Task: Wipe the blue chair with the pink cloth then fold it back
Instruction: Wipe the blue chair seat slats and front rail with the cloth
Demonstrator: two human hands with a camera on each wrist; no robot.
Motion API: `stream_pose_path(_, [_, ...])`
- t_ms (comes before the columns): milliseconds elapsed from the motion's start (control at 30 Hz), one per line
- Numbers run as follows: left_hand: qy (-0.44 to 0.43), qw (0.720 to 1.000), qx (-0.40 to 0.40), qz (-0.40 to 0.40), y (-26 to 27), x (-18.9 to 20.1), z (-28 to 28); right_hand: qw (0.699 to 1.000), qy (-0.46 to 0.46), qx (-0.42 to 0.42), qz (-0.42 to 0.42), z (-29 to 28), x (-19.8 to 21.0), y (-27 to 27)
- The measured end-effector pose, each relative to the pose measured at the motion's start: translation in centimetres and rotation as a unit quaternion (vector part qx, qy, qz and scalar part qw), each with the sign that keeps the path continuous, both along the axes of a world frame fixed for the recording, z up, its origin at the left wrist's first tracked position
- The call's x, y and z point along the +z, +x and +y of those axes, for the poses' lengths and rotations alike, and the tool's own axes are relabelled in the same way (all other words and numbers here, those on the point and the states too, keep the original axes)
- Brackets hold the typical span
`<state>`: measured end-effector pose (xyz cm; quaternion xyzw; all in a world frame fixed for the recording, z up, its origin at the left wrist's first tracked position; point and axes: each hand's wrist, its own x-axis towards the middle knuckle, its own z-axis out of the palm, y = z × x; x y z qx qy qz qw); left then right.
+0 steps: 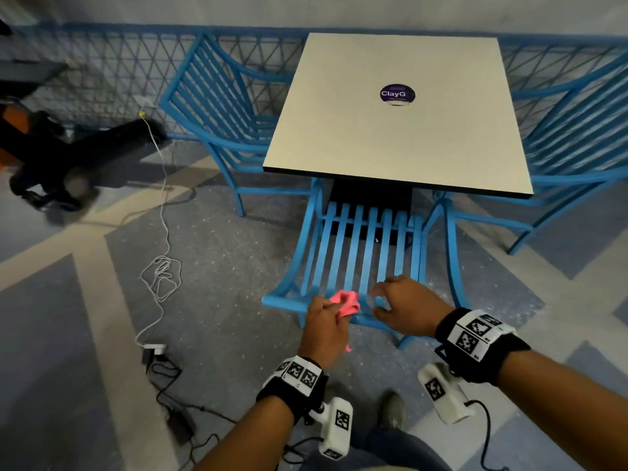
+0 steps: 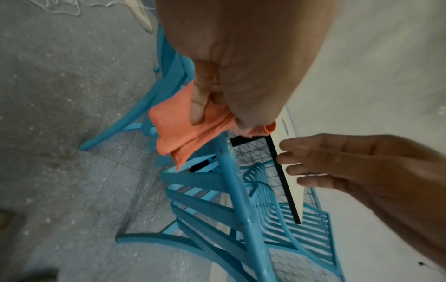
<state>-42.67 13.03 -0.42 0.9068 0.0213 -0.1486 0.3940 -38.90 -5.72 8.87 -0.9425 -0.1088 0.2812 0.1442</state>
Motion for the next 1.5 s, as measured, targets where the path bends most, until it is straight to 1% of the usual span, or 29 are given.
stream_pose_path(100, [-0.004,1.000,0.028,0.007,0.1,2.0,0.9,1.000,-0.002,-0.008,0.006,0.0,-0.2,-0.3])
stream_pose_path(233, [0.005,0.996,0.084,-0.034,1.4,4.2,6.0,1.000,0.006,-0.022,0.004,-0.9,-0.4,-0.7])
stream_pose_path(300, [0.045,0.991,0.105,-0.070,2.5,4.2,9.5,0.999,0.004,-0.035,0.011,-1.5,-0.4,-0.9])
stream_pose_path(367, [0.087,0.985,0.118,-0.085,3.3,3.3,12.7,0.999,-0.004,-0.040,0.015,-2.0,-0.4,-1.2])
stream_pose_path(400, [0.092,0.984,0.122,-0.090,3.6,3.0,13.7,0.999,-0.008,-0.040,0.015,-2.0,-0.5,-1.3])
stream_pose_path(433, [0.079,0.985,0.125,-0.088,3.8,2.9,14.3,0.999,-0.011,-0.039,0.016,-2.0,-0.5,-1.4])
stream_pose_path(467, [0.046,0.988,0.125,-0.076,3.9,2.9,14.5,0.999,-0.011,-0.038,0.016,-1.9,-0.6,-1.6])
stream_pose_path(533, [-0.016,0.992,0.119,-0.040,3.8,2.9,14.6,0.999,-0.006,-0.032,0.012,-1.3,-0.9,-1.6])
stream_pose_path(567, [-0.033,0.992,0.119,-0.026,3.7,2.4,14.8,1.000,-0.004,-0.028,0.010,-0.9,-0.9,-1.5])
stream_pose_path(633, [-0.046,0.991,0.126,-0.013,3.3,0.2,16.0,1.000,0.002,-0.014,0.005,0.2,-1.0,-1.2])
stream_pose_path(700, [-0.081,0.987,0.139,-0.001,2.4,-2.4,17.7,1.000,0.003,0.003,0.006,1.6,-1.1,-0.7])
stream_pose_path(733, [-0.088,0.986,0.142,0.008,1.7,-2.5,18.1,1.000,0.005,0.010,0.006,2.2,-1.0,-0.5])
stream_pose_path(833, [-0.083,0.983,0.163,0.007,0.6,0.0,18.4,0.999,0.007,0.031,0.005,4.1,-1.1,0.1])
stream_pose_path(900, [-0.104,0.980,0.169,-0.012,0.9,0.9,18.9,0.999,0.005,0.046,0.001,5.3,-1.1,0.4])
stream_pose_path(967, [-0.104,0.976,0.187,-0.034,2.1,1.3,18.9,0.998,0.001,0.057,-0.007,6.4,-1.0,0.7])
stream_pose_path(1033, [-0.134,0.973,0.184,-0.035,3.0,1.7,17.9,0.998,0.001,0.066,-0.010,7.4,-0.8,1.0])
stream_pose_path(1100, [-0.148,0.976,0.157,-0.017,3.2,1.9,16.7,0.997,0.000,0.073,-0.008,8.0,-0.6,1.2])
stream_pose_path(1133, [-0.139,0.980,0.140,-0.016,2.8,1.5,16.4,0.997,0.003,0.076,-0.007,8.1,-0.6,1.3])
stream_pose_path(1233, [-0.040,0.992,0.118,-0.016,1.4,-0.1,17.6,0.997,0.000,0.071,-0.010,7.9,-0.3,1.6])
stream_pose_path(1267, [-0.029,0.993,0.114,-0.013,1.1,-0.3,18.3,0.998,-0.001,0.068,-0.012,7.7,-0.2,1.6])
stream_pose_path(1333, [-0.040,0.993,0.109,-0.017,0.9,-0.2,19.1,0.998,0.000,0.063,-0.015,7.0,0.0,1.5])
stream_pose_path(1400, [-0.059,0.991,0.115,-0.036,0.7,1.1,19.0,0.998,0.002,0.056,-0.016,6.2,0.1,1.3])
stream_pose_path(1500, [-0.044,0.985,0.140,-0.090,1.4,2.4,17.1,0.999,-0.001,0.036,-0.014,5.0,0.3,0.9])
